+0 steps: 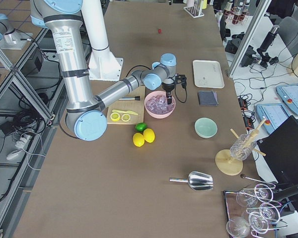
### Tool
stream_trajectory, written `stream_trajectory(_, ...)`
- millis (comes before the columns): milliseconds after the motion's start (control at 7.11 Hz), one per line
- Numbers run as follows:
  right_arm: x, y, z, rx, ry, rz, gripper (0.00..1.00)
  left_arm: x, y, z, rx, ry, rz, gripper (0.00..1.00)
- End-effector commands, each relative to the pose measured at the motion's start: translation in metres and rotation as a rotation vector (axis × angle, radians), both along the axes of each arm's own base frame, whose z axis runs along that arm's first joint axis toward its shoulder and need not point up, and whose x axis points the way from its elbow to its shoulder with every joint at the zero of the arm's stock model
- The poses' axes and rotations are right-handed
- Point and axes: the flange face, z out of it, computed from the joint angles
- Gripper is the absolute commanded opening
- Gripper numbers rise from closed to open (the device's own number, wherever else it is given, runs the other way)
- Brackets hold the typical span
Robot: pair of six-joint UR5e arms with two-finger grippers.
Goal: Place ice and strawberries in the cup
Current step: 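Move the right gripper back to the pink ice bowl, then grasp another ice cube in the pink bowl with the right gripper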
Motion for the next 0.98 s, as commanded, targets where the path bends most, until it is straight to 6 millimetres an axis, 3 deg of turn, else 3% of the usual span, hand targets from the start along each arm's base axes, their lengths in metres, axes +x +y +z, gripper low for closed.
stream_trajectory(0, 0.000, 0.029, 0.010, -0.023, -0.005, 0.005, 0.70, 0.000, 0.000, 0.000, 0.000, 0.001, 0.001, 0.99)
stream_trajectory(422, -0.049, 0.041, -0.012, -0.025, -0.021, 0.017, 0.63, 0.000, 0.001, 0.000, -0.001, 0.001, 0.001, 0.99)
stream_trajectory(843, -0.047, 0.040, -0.001, -0.020, -0.003, 0.010, 0.62, 0.001, 0.001, 0.001, -0.003, 0.001, 0.002, 0.99)
